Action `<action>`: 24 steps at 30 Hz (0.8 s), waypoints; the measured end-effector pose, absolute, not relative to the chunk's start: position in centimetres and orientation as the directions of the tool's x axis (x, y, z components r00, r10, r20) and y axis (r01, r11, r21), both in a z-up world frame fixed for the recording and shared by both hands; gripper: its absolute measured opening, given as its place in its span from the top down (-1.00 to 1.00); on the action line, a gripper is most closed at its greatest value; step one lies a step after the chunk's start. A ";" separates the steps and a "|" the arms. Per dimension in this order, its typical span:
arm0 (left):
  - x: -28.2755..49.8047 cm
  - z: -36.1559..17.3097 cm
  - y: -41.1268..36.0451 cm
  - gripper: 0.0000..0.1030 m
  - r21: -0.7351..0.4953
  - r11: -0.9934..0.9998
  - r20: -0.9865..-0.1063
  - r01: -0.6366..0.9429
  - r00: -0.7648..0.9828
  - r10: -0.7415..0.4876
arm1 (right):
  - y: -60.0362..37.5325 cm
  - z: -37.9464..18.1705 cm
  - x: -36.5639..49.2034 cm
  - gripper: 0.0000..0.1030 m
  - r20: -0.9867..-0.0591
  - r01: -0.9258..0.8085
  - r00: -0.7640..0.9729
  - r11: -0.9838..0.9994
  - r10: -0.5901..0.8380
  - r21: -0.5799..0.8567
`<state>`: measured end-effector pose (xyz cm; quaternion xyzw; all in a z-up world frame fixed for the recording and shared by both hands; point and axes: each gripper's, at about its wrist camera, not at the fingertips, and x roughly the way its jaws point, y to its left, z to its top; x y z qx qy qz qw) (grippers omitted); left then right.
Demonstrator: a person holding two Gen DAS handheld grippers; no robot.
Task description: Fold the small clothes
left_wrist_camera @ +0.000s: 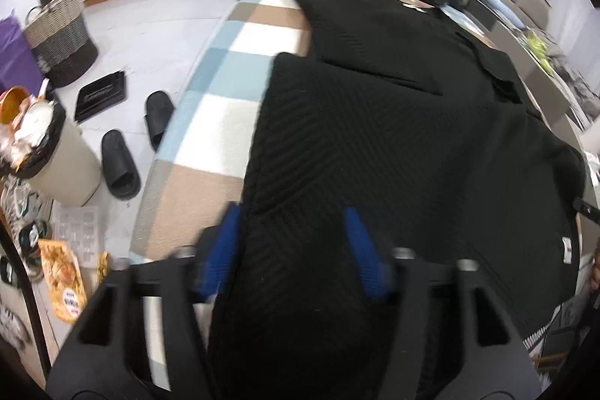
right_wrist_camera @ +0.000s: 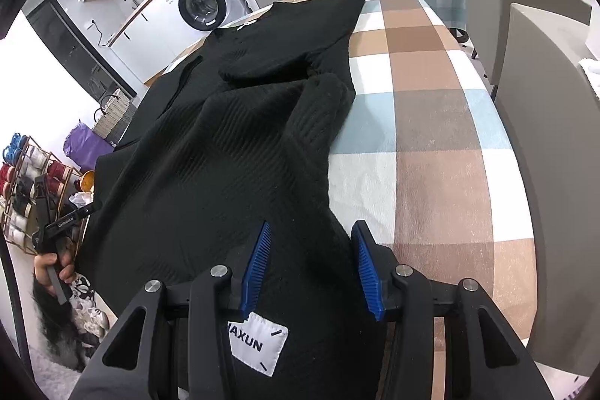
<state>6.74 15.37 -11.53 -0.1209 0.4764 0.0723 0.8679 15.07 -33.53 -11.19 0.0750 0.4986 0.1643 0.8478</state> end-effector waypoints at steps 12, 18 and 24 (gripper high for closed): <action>6.1 -9.9 15.2 0.89 -0.191 0.954 -0.797 -0.230 0.604 -0.014 | -33.2 -11.6 14.3 0.20 -0.820 -0.235 0.442 0.929 0.365 0.286; 5.2 -7.7 15.8 0.90 -0.231 0.945 -0.749 -0.233 0.663 -0.020 | -33.5 -9.5 13.8 0.91 -0.770 -0.262 0.519 0.926 0.372 0.271; 5.1 -4.8 17.0 0.91 -0.294 0.926 -0.688 -0.238 0.725 -0.032 | -35.4 -6.0 14.4 0.92 -0.672 -0.214 0.627 0.917 0.394 0.337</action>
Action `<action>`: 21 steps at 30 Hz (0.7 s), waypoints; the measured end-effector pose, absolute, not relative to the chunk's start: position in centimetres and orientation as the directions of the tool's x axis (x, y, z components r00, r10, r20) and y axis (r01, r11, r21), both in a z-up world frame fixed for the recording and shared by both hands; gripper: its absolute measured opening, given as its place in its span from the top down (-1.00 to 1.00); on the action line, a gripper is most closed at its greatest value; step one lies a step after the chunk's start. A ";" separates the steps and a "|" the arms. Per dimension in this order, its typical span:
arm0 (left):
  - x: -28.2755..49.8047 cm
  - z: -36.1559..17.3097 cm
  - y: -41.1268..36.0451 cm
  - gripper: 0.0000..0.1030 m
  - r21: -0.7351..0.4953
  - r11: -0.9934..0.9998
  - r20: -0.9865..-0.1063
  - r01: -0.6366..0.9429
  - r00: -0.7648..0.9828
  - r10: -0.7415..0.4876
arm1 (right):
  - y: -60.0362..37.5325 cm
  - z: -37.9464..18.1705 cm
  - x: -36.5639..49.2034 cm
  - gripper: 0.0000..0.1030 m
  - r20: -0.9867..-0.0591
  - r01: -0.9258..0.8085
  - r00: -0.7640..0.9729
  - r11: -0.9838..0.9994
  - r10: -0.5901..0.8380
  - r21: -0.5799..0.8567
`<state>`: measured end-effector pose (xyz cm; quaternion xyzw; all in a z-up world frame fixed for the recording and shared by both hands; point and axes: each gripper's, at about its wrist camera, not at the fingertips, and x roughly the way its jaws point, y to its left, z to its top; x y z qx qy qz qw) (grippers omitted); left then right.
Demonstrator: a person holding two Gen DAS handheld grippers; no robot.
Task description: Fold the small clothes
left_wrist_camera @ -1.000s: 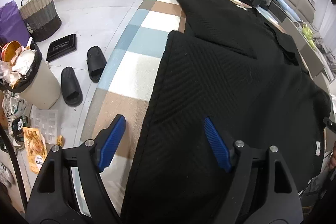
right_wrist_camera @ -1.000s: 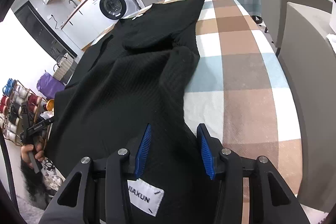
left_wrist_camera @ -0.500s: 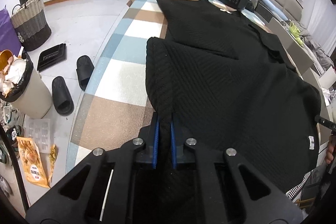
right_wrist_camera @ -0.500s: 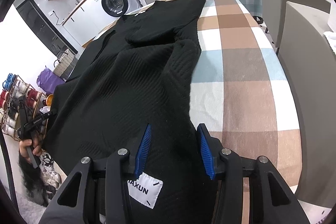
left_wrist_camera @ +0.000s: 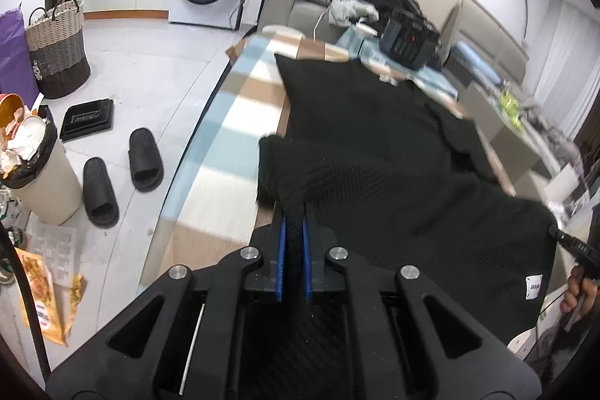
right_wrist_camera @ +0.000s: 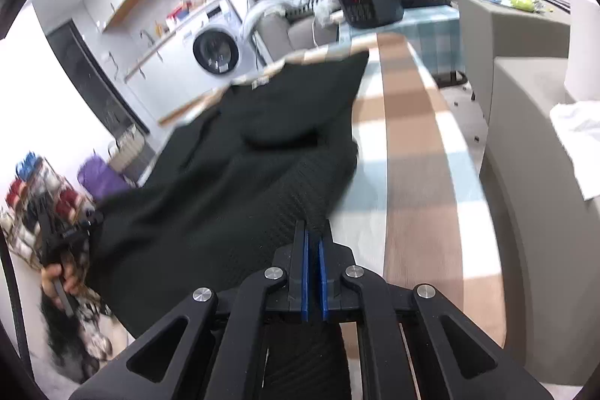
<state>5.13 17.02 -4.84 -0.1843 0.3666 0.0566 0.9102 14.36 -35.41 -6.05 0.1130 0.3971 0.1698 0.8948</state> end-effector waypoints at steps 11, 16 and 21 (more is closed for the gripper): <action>11.3 -3.3 19.7 0.90 -0.326 0.900 -0.664 -0.288 0.748 -0.001 | -35.6 -4.3 20.8 0.92 -0.622 -0.098 0.711 0.923 0.327 0.373; 14.4 -6.1 20.1 0.89 -0.287 0.897 -0.724 -0.336 0.689 0.027 | -34.6 -6.4 23.4 0.84 -0.707 -0.090 0.637 0.940 0.308 0.329; 16.0 -8.9 20.3 0.18 -0.270 0.895 -0.792 -0.355 0.611 0.004 | -36.2 -8.6 23.6 -0.17 -0.736 -0.042 0.611 0.940 0.292 0.338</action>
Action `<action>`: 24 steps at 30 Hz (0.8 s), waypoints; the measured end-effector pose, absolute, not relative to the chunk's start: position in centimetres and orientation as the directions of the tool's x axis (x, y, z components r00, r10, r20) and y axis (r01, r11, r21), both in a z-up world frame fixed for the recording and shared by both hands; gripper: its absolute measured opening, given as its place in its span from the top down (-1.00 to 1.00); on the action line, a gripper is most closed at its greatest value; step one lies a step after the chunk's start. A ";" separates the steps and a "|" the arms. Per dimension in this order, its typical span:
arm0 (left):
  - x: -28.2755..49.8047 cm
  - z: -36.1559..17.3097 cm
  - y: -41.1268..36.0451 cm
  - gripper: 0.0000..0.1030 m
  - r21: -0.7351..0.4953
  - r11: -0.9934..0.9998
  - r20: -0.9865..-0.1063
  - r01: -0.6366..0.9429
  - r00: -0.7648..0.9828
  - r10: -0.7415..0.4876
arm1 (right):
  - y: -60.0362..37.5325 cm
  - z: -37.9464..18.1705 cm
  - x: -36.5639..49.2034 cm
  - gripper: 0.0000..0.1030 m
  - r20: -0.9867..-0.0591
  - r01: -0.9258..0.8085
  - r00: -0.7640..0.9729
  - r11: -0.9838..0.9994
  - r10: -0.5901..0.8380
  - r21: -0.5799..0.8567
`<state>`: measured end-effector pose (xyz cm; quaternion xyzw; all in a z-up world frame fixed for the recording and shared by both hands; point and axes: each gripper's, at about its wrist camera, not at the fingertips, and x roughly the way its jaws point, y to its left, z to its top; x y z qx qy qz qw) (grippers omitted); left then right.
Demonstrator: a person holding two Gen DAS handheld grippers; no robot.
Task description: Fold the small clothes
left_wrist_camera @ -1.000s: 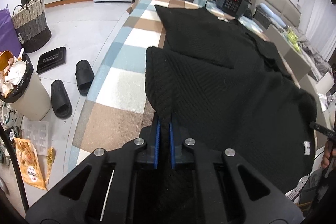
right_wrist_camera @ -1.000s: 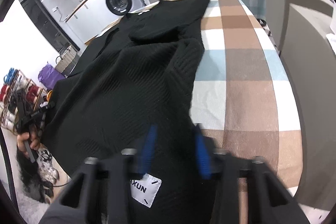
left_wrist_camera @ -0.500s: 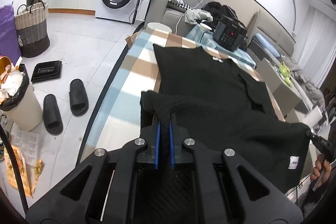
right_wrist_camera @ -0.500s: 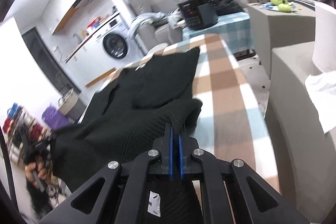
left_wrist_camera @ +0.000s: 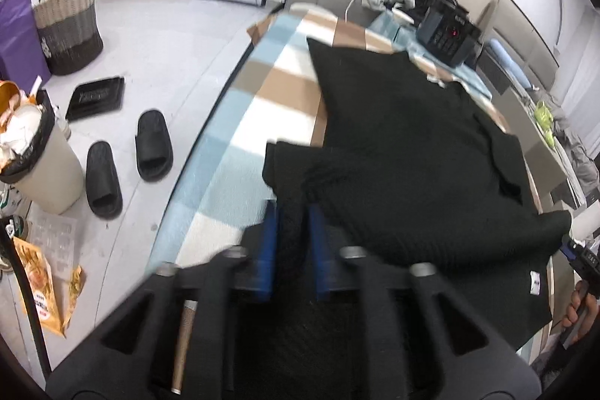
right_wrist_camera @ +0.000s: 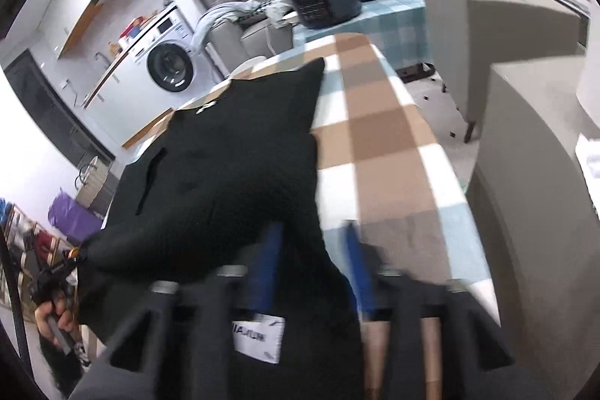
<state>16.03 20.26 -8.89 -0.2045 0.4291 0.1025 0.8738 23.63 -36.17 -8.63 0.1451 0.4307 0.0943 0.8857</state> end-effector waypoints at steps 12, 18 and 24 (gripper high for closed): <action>21.4 -12.2 19.9 -0.10 -0.326 0.879 -0.797 -0.348 0.601 -0.057 | -32.8 -11.6 28.5 -0.20 -0.736 -0.139 0.526 0.897 0.426 0.419; 23.5 -12.7 18.9 0.54 -0.327 0.894 -0.790 -0.307 0.608 -0.080 | -31.3 -12.0 29.3 0.48 -0.772 -0.155 0.520 0.929 0.366 0.336; 24.0 -12.3 16.7 0.56 -0.268 0.931 -0.797 -0.249 0.599 -0.070 | -31.9 -11.9 28.6 0.66 -0.788 -0.156 0.502 0.934 0.356 0.323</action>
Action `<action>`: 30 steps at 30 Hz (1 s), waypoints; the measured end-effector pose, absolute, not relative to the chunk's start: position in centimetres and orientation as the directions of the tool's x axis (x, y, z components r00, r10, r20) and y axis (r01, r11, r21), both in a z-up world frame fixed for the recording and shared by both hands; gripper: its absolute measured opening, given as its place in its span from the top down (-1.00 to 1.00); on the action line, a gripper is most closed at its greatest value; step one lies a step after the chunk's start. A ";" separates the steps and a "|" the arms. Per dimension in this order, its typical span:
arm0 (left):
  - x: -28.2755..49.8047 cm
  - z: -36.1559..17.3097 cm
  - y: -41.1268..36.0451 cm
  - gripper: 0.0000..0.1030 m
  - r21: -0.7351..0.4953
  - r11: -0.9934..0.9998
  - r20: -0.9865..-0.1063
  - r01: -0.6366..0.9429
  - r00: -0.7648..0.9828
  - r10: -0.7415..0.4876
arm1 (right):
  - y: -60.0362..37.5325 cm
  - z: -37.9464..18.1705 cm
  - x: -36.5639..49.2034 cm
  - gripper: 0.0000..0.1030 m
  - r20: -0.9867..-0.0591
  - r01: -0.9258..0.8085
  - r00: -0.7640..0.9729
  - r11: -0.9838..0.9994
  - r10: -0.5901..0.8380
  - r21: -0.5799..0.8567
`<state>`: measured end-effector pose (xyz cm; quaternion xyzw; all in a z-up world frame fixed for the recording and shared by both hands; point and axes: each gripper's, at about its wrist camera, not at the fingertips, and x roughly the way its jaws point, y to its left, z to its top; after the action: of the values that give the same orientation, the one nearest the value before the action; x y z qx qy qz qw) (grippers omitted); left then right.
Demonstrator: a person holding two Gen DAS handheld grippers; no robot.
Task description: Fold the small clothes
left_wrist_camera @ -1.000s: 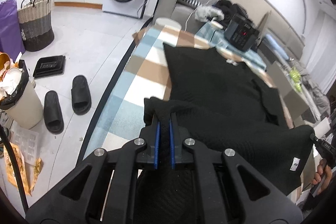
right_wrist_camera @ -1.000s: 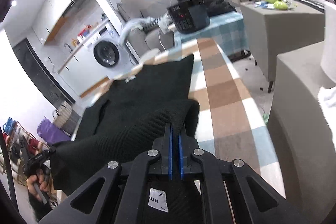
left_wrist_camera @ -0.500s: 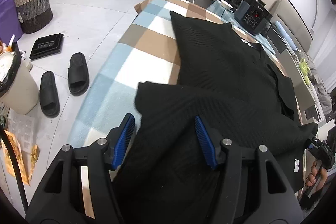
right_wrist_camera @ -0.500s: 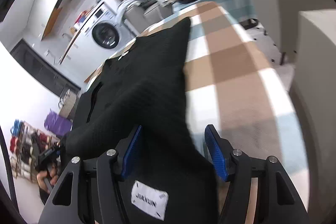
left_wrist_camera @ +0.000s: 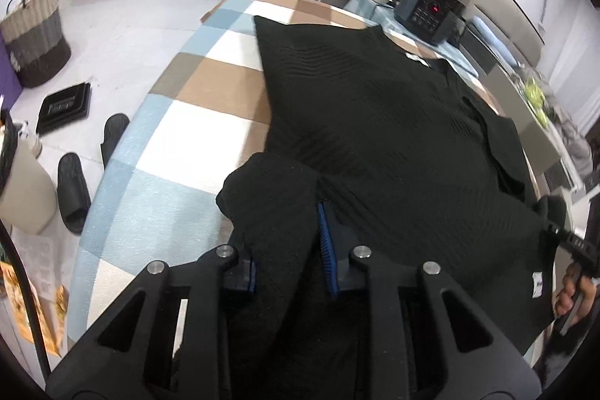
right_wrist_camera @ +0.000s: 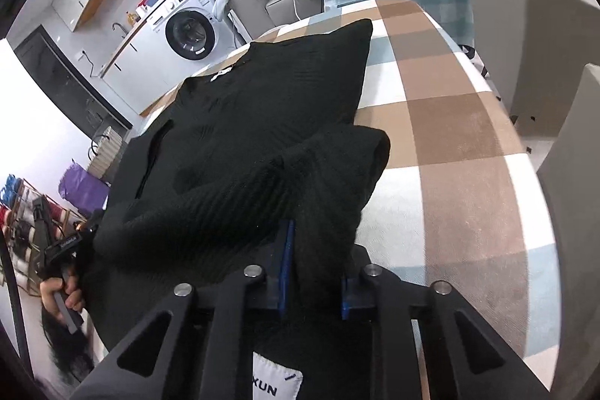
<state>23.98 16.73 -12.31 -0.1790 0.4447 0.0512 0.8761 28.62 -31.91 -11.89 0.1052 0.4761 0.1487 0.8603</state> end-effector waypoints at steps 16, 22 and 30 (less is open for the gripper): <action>21.5 -11.8 17.4 0.61 -0.352 0.898 -0.778 -0.263 0.616 -0.125 | -34.7 -10.5 26.9 0.69 -0.791 -0.071 0.528 0.944 0.309 0.321; 20.1 -10.3 18.9 0.61 -0.344 0.886 -0.750 -0.310 0.659 -0.061 | -34.1 -9.9 27.7 0.67 -0.780 -0.064 0.546 0.943 0.306 0.325; 16.4 -10.0 19.0 0.35 -0.315 0.899 -0.782 -0.304 0.619 -0.064 | -35.7 -9.4 24.3 0.14 -0.777 -0.079 0.523 0.928 0.350 0.365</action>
<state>16.38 19.00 -10.05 -0.2138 0.4308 0.0686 0.8741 24.31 -35.69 -9.42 0.1436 0.4722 0.1245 0.8607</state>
